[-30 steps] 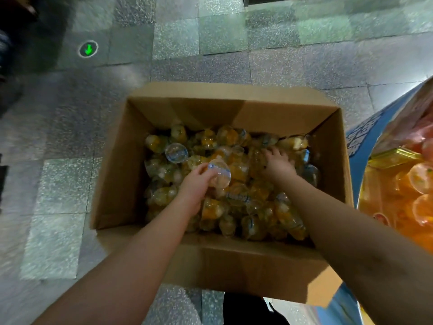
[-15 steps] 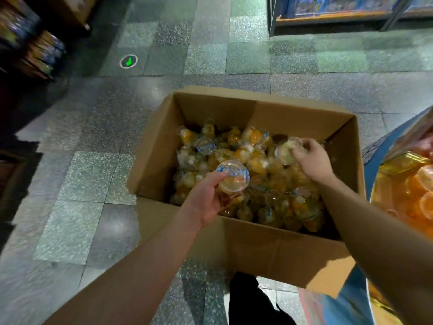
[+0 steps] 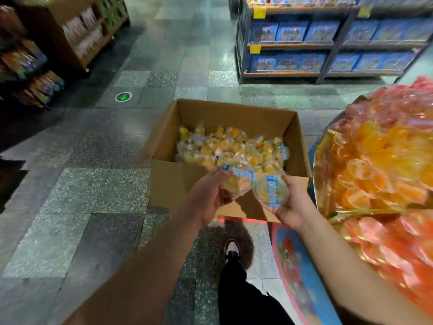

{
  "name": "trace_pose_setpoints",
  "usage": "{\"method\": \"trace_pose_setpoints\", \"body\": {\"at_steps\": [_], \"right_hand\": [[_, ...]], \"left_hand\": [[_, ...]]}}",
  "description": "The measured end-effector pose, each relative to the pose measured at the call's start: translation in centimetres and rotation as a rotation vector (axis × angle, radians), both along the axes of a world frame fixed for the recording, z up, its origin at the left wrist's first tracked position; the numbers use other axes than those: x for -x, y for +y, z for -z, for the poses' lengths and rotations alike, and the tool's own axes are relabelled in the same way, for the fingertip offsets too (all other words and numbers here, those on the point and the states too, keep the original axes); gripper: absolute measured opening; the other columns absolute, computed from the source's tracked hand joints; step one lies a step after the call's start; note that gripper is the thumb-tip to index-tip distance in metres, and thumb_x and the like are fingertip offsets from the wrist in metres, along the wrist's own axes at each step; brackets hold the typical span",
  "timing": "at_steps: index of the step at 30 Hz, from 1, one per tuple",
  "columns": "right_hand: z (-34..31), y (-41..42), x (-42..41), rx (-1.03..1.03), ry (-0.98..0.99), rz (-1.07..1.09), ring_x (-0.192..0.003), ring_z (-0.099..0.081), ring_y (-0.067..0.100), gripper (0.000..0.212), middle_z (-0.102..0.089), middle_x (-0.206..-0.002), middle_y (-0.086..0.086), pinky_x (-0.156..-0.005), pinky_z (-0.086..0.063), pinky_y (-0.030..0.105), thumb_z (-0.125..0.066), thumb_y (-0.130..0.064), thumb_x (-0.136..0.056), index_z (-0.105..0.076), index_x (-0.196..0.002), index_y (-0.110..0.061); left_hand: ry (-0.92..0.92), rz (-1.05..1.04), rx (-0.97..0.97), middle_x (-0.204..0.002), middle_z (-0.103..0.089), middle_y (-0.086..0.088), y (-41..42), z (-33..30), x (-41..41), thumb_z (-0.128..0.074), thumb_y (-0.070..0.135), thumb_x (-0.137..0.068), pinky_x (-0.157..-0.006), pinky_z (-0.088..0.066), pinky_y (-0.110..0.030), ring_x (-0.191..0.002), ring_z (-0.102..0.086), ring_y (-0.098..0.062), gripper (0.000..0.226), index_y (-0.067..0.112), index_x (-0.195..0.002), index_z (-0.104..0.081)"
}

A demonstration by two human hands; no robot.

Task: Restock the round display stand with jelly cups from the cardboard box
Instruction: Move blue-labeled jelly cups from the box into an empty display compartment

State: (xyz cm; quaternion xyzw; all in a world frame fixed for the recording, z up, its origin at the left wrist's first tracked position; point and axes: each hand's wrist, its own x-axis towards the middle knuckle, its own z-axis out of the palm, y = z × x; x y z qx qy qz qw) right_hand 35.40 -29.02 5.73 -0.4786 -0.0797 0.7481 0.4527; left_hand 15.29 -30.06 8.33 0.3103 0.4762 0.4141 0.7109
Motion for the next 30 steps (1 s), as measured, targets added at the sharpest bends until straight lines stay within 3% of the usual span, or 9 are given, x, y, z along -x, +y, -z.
{"method": "trace_pose_setpoints", "body": {"at_steps": [4,6,8,10,12,15,19,23,30], "right_hand": [[-2.0,-8.0,-1.7,0.019,0.055,0.047,-0.077,-0.074,0.03,0.046,-0.073,-0.098,0.021,-0.062,-0.062,0.041,-0.035,-0.036,-0.106,-0.06,-0.12,-0.001],[-3.1,-11.7,-3.1,0.018,0.066,0.081,-0.08,-0.074,0.031,0.049,-0.072,-0.105,0.021,-0.066,-0.062,0.044,-0.035,-0.041,-0.105,-0.059,-0.126,-0.004],[-4.6,-15.3,-4.9,-0.014,0.094,0.128,-0.081,-0.074,0.033,0.053,-0.071,-0.107,0.023,-0.071,-0.059,0.047,-0.04,-0.047,-0.099,-0.067,-0.116,-0.004],[-6.0,-18.6,-7.0,-0.075,0.131,0.18,-0.087,-0.073,0.035,0.06,-0.069,-0.111,0.027,-0.081,-0.056,0.049,-0.05,-0.051,-0.088,-0.074,-0.102,0.002],[-7.2,-22.2,-9.3,-0.135,0.158,0.243,-0.097,-0.071,0.035,0.064,-0.065,-0.121,0.027,-0.091,-0.053,0.047,-0.053,-0.051,-0.085,-0.073,-0.107,0.005],[-8.3,-27.3,-13.0,-0.217,0.161,0.364,-0.096,-0.072,0.03,0.045,-0.068,-0.118,0.022,-0.09,-0.056,0.042,-0.056,-0.039,-0.09,-0.077,-0.103,-0.002],[-8.5,-33.4,-18.6,-0.264,0.116,0.478,-0.092,-0.073,0.027,0.056,-0.07,-0.113,0.022,-0.073,-0.061,0.035,-0.095,-0.021,-0.055,-0.075,-0.105,-0.002],[-8.3,-39.2,-25.3,-0.162,0.027,0.663,-0.08,-0.075,0.022,0.024,-0.074,-0.099,0.015,-0.064,-0.061,0.03,-0.059,-0.024,-0.088,-0.069,-0.104,-0.009],[-3.0,-47.6,-39.6,0.13,-0.266,0.648,-0.082,-0.071,0.008,0.05,-0.076,-0.1,-0.002,-0.056,-0.046,0.021,-0.037,-0.066,-0.094,-0.062,-0.116,-0.029]], "left_hand": [[0.002,0.046,-0.006,-0.092,-0.068,-0.015,-5.9,-1.4,-2.2,-0.063,0.024,-0.089,-0.049,-0.044,-0.025,-0.06,-0.068,-0.017,0.04,0.001,-0.121,-0.053],[-0.04,0.07,-0.001,-0.113,-0.066,-0.023,-8.0,-2.0,-3.9,-0.068,0.025,-0.082,-0.069,-0.057,-0.04,-0.086,-0.071,-0.031,0.053,0.004,-0.128,-0.052],[-0.109,0.1,0.032,-0.118,-0.065,-0.025,-10.0,-2.7,-6.1,-0.071,0.021,-0.076,-0.1,-0.044,-0.062,-0.105,-0.065,-0.042,0.059,0.003,-0.129,-0.051],[-0.153,0.155,0.058,-0.118,-0.065,-0.026,-12.0,-3.3,-8.8,-0.071,0.015,-0.078,-0.106,-0.032,-0.069,-0.114,-0.059,-0.048,0.047,0.004,-0.121,-0.055],[-0.163,0.201,0.085,-0.115,-0.068,-0.024,-13.8,-4.2,-11.9,-0.067,0.014,-0.083,-0.103,-0.038,-0.066,-0.11,-0.061,-0.047,0.033,0.007,-0.113,-0.056],[-0.116,0.305,0.05,-0.104,-0.072,-0.015,-16.1,-5.2,-17.2,-0.057,0.014,-0.095,-0.068,-0.047,-0.039,-0.079,-0.071,-0.031,0.018,0.011,-0.113,-0.055],[-0.133,0.499,0.004,-0.101,-0.074,-0.006,-19.6,-5.8,-25.1,-0.054,0.016,-0.097,-0.057,-0.05,-0.024,-0.076,-0.071,-0.016,0.016,0.017,-0.114,-0.057],[-0.128,0.629,0.038,-0.11,-0.071,-0.011,-23.8,-5.0,-34.3,-0.058,0.015,-0.095,-0.069,-0.048,-0.032,-0.088,-0.069,-0.023,0.023,0.016,-0.118,-0.061],[0.049,0.673,0.139,-0.105,-0.069,-0.013,-30.4,-1.4,-50.1,-0.065,0.007,-0.088,-0.057,-0.054,-0.028,-0.075,-0.072,-0.022,0.034,0.012,-0.122,-0.059]]}}
